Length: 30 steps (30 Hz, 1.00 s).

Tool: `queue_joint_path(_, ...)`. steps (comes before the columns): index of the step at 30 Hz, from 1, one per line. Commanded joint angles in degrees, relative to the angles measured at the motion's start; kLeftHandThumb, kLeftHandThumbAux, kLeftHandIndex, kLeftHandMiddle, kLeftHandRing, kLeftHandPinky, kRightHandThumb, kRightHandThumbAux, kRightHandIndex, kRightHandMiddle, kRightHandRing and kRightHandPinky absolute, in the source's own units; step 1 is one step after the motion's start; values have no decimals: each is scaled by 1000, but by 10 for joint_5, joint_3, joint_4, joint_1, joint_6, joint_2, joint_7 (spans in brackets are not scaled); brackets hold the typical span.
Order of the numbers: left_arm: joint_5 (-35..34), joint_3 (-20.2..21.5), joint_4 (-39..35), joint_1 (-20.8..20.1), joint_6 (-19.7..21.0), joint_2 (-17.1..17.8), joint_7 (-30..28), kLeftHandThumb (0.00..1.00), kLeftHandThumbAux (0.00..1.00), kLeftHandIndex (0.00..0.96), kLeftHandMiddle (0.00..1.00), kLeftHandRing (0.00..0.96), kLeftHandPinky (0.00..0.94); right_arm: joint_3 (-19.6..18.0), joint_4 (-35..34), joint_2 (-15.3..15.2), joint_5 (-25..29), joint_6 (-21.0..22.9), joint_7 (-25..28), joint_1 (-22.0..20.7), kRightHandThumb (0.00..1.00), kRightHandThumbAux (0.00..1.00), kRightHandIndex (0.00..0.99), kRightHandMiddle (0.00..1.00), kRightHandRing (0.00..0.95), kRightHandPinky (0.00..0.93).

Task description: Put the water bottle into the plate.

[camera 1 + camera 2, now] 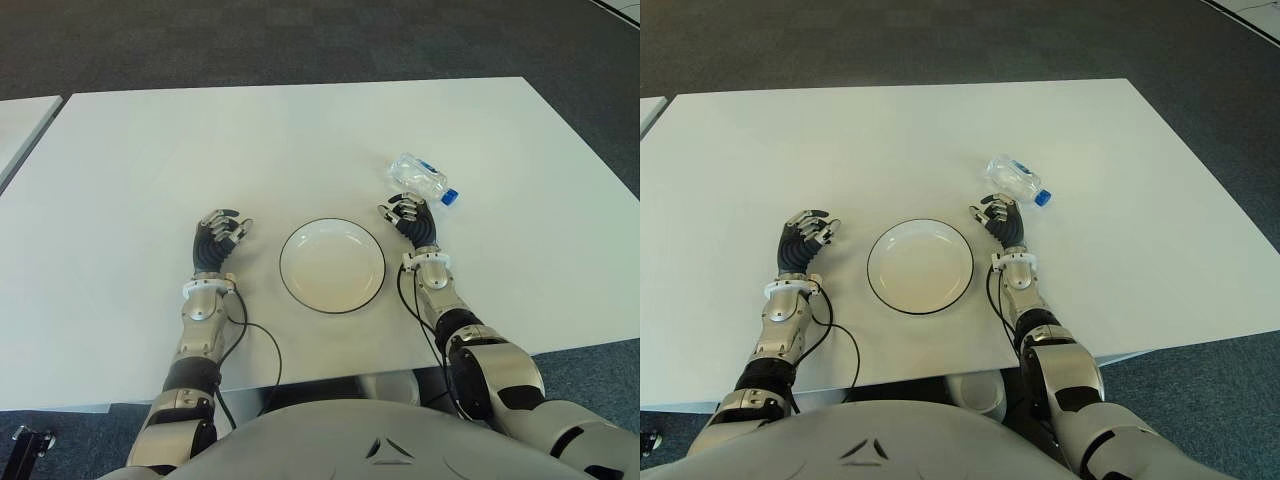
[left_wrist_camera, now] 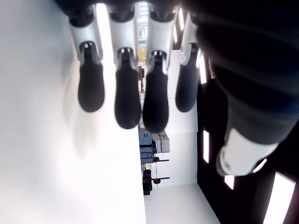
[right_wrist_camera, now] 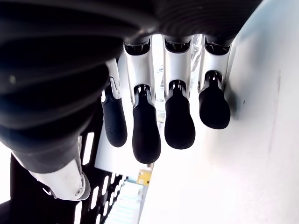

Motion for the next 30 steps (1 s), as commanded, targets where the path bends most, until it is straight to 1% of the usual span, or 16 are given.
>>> queue_joint_path(1, 4, -1, 10, 17, 22, -7, 5, 706, 711, 435, 619, 608, 603, 0, 11, 2, 0, 15, 4, 16, 709, 727, 433, 694, 714, 728)
queue_joint_path(12, 6, -4, 7, 19, 22, -8, 6, 706, 712, 435, 616, 610, 608, -1, 8, 0, 0, 6, 4, 17, 709, 727, 433, 693, 710, 719)
queue_joint_path(17, 6, -5, 5, 20, 22, -9, 6, 705, 712, 435, 617, 610, 607, -1, -2, -5, -1, 2, 1, 18, 709, 727, 433, 698, 718, 734)
queue_joint_path(20, 7, -5, 5, 20, 22, -9, 7, 705, 712, 435, 619, 612, 611, 0, -8, -7, -3, 0, -3, 19, 708, 727, 432, 699, 720, 727)
queue_joint_path(24, 7, -5, 5, 21, 22, -9, 7, 705, 712, 435, 620, 613, 611, 5, -48, -17, -16, -1, -20, 22, 708, 727, 432, 699, 718, 724)
queue_joint_path(26, 5, -4, 5, 20, 23, -10, 6, 705, 712, 435, 620, 612, 608, 11, -78, -25, -31, 3, -31, 27, 707, 727, 432, 695, 715, 718)
queue_joint_path(30, 7, -4, 8, 18, 20, -11, 7, 705, 712, 434, 621, 612, 607, 28, -140, -39, -75, 17, -68, 42, 706, 728, 431, 680, 697, 684)
